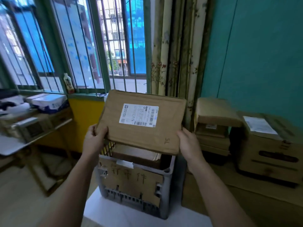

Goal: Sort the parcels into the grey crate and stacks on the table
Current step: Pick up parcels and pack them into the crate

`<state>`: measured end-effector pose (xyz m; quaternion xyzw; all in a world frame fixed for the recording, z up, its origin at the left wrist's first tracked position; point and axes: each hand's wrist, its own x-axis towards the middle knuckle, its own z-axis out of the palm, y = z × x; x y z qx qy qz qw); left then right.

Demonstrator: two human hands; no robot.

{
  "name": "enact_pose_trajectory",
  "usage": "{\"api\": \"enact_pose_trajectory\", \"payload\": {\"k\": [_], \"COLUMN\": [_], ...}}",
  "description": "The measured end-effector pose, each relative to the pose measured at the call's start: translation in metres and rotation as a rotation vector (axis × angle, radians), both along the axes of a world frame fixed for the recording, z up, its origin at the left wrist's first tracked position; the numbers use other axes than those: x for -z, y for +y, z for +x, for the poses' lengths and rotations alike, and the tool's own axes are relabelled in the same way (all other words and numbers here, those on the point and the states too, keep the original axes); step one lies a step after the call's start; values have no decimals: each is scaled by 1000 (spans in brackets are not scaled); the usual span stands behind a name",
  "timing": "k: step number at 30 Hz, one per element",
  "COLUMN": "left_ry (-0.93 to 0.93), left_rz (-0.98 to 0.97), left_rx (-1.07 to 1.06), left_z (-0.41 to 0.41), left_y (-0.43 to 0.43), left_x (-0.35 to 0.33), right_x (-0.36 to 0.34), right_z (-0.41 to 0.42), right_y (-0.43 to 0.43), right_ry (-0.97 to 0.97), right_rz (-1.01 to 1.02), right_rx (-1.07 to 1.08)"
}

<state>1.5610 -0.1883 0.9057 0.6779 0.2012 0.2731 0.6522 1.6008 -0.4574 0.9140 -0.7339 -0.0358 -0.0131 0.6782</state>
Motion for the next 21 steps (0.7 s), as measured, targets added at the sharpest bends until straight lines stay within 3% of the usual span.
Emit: {"api": "enact_pose_trajectory", "payload": {"k": [4, 14, 21], "left_ry": [103, 218, 295], "left_rz": [-42, 88, 213], "left_rx": [-35, -57, 7], "left_z": [27, 73, 130], "left_y": [7, 16, 36], "left_x": [0, -3, -7], "right_x": [8, 6, 18], "right_z": [28, 97, 153], "right_y": [8, 23, 40], "right_ry": [21, 16, 58], "right_rz": [-24, -51, -97], "right_rx": [-68, -60, 77]}}
